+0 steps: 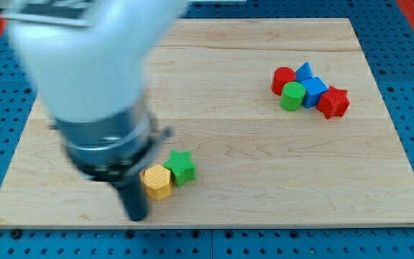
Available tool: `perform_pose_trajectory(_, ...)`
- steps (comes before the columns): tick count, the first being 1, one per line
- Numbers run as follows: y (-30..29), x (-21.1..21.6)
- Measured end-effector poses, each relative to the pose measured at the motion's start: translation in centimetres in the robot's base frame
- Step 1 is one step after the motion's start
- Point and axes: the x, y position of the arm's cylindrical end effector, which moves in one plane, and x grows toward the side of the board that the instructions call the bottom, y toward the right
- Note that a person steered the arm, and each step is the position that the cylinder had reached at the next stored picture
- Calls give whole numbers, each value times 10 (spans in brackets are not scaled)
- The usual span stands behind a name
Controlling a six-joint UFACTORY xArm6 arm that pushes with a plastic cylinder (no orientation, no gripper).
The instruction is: Separate the green star from the yellow blocks
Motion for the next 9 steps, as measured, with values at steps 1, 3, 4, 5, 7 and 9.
perform_pose_trajectory(1,-26,-6)
perform_pose_trajectory(3,27,-12)
perform_pose_trajectory(4,39,-11)
perform_pose_trajectory(5,48,-27)
perform_pose_trajectory(7,74,-47)
perform_pose_trajectory(9,124,-77)
